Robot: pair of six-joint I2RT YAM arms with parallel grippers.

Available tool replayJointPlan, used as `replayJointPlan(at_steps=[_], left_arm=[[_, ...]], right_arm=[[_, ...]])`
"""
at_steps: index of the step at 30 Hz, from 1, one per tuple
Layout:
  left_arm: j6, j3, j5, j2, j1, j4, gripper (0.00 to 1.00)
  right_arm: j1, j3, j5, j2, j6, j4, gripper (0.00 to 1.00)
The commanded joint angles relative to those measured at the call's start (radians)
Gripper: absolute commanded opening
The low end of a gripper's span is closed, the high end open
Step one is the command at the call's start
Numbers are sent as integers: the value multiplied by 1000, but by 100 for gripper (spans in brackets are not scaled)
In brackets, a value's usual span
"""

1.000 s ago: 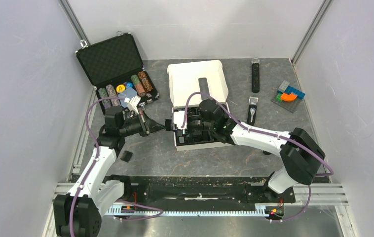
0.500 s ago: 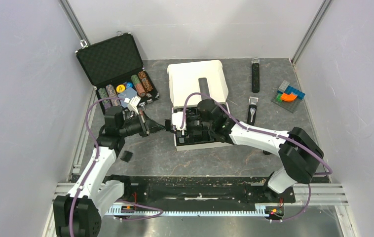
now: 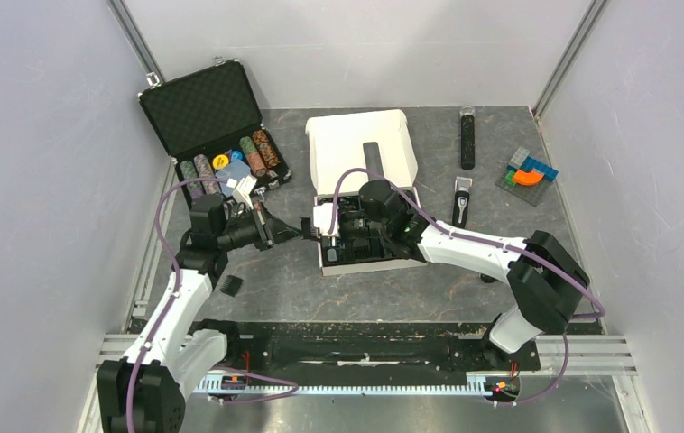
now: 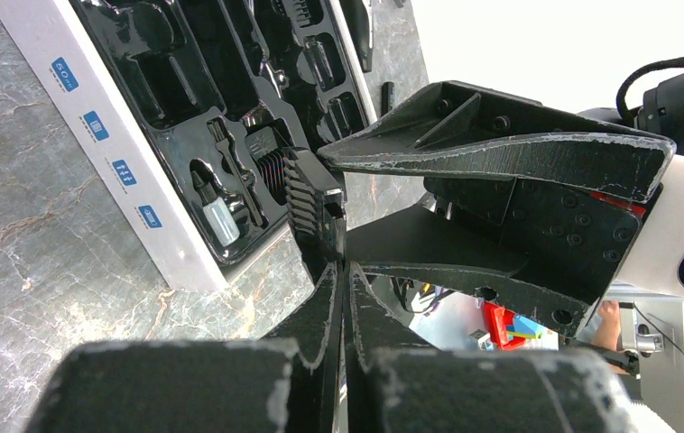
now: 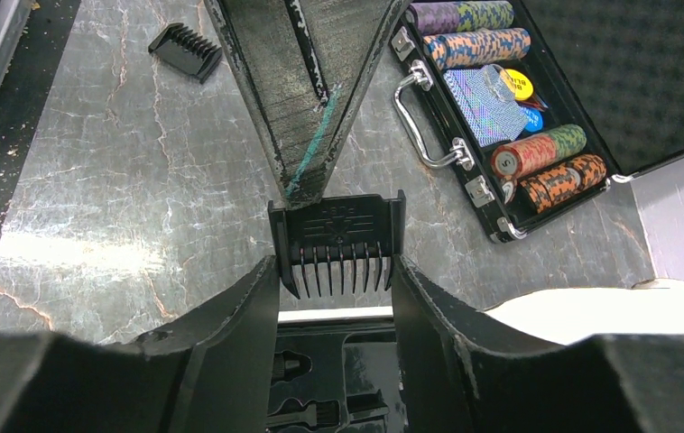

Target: Sort the hair-cutting tools

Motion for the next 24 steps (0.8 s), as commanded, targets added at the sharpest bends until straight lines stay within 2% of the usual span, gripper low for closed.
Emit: replayJointPlan(at_steps=[1, 4, 5, 9, 12, 15, 18, 24], left_arm=[[-19, 34, 23, -19, -8, 7, 2], [-18, 35, 19, -19, -7, 5, 2], [-16, 36, 14, -19, -8, 1, 6], [15, 53, -9, -19, -7, -35, 40], [79, 88, -44, -22, -5, -112, 58], [152, 125, -93, -25, -6, -195, 70], [218, 151, -151, -31, -5, -269, 78], [301, 137, -250, -36, -6, -324, 79]], right_arm=[[4, 48, -21, -2, -16, 1, 35], [4, 47, -13, -11, -27, -17, 31], [4, 45, -8, -16, -32, -26, 30], [0, 43, 38, -40, -89, -98, 27], [-22, 44, 67, -65, -142, -183, 24], [-67, 43, 89, -92, -192, -283, 23], [-131, 44, 109, -125, -254, -401, 22], [-275, 72, 124, -153, -345, -587, 22]])
